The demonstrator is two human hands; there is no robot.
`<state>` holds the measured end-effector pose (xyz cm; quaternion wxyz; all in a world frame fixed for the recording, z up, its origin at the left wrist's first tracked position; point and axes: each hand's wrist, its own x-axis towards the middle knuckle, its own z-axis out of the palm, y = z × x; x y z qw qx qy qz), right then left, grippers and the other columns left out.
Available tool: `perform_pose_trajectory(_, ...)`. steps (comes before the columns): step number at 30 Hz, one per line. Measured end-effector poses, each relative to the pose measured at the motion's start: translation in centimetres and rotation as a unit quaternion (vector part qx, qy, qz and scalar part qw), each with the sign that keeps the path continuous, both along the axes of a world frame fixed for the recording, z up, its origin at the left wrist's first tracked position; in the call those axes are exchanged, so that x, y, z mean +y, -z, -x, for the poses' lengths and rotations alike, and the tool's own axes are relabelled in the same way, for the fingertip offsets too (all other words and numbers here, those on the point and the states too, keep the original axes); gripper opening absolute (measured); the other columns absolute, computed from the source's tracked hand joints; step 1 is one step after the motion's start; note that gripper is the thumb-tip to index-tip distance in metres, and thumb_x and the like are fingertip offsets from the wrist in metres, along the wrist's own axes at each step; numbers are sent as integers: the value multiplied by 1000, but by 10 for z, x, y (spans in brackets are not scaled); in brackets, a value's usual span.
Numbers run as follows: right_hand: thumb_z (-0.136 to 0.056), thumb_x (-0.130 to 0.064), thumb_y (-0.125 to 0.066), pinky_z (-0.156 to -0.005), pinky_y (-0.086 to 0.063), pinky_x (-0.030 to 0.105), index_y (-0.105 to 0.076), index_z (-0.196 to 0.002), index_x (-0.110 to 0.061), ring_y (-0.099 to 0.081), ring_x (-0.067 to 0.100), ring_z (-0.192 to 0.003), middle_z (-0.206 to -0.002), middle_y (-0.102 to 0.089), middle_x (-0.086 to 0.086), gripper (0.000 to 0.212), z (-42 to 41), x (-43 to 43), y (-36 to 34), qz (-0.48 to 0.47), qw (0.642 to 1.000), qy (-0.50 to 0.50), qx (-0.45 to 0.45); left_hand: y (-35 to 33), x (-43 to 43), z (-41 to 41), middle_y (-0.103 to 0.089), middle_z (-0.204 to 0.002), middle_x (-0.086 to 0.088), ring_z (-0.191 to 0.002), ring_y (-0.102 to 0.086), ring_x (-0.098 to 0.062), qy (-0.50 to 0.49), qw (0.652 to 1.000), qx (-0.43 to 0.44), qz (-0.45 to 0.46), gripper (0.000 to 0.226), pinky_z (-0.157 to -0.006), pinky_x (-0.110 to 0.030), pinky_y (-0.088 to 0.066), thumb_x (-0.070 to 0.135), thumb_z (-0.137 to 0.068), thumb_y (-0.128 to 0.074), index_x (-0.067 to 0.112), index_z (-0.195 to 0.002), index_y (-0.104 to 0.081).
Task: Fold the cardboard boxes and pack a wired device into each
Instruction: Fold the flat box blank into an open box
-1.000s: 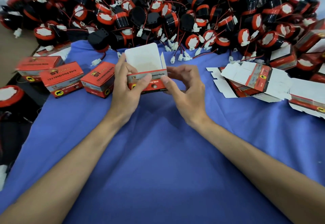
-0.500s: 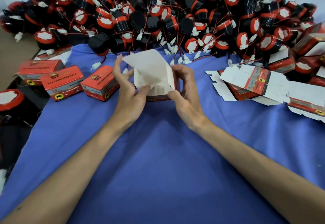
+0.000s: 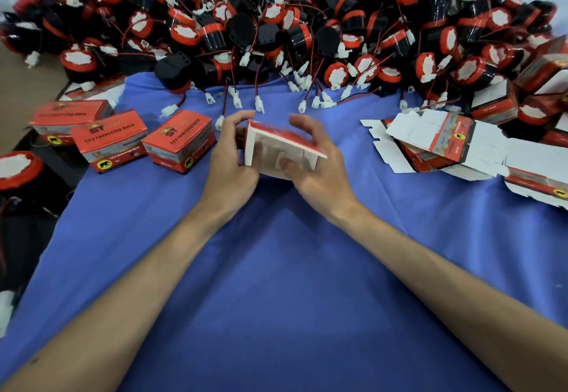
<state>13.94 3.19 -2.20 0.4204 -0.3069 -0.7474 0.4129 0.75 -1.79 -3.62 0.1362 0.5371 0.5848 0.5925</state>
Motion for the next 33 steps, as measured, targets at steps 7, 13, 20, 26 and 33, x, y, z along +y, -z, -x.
perform_pose_trajectory(7,-73,6,-63,-75,-45,7,-64,-113,-11,-59,-1,-82,-97,-64,-8,43,2,5,2,35,997,66,17,-8,-3,-7,-52,-87,15,-75,-55,2,-20,1000,-1,19,42,-68,-32,-50,14,-78,-49,24,-118,-42)
perform_pose_trajectory(13,-78,8,-62,-75,-46,11,-65,-105,-11,-60,6,-85,-97,-66,-3,33,5,4,3,26,994,99,48,-10,-4,-10,-53,-88,13,-80,-56,-19,-5,1000,18,-5,40,-69,-49,-49,12,-80,-50,17,-119,-45)
perform_pose_trajectory(20,-83,6,-60,-74,-52,19,-61,-103,-28,-65,2,-85,-89,-68,-15,39,8,-2,2,148,975,76,148,-9,-5,-11,-56,-103,21,-93,-56,-2,-24,998,28,-45,47,-81,-29,-51,14,-77,-53,17,-124,-50)
perform_pose_trajectory(26,-90,4,-57,-84,-53,21,-61,-116,-18,-67,7,-93,-97,-69,-7,35,8,-4,4,236,950,43,199,-4,-5,-12,-52,-109,24,-100,-55,1,-34,996,53,-71,38,-85,-34,-50,19,-83,-55,26,-119,-46)
perform_pose_trajectory(33,-89,4,-53,-85,-53,23,-61,-114,-18,-65,2,-92,-96,-68,-14,34,10,-8,3,170,971,22,163,-4,-4,-14,-52,-102,15,-92,-54,-4,-42,995,9,-85,36,-83,-34,-48,18,-84,-50,26,-119,-43)
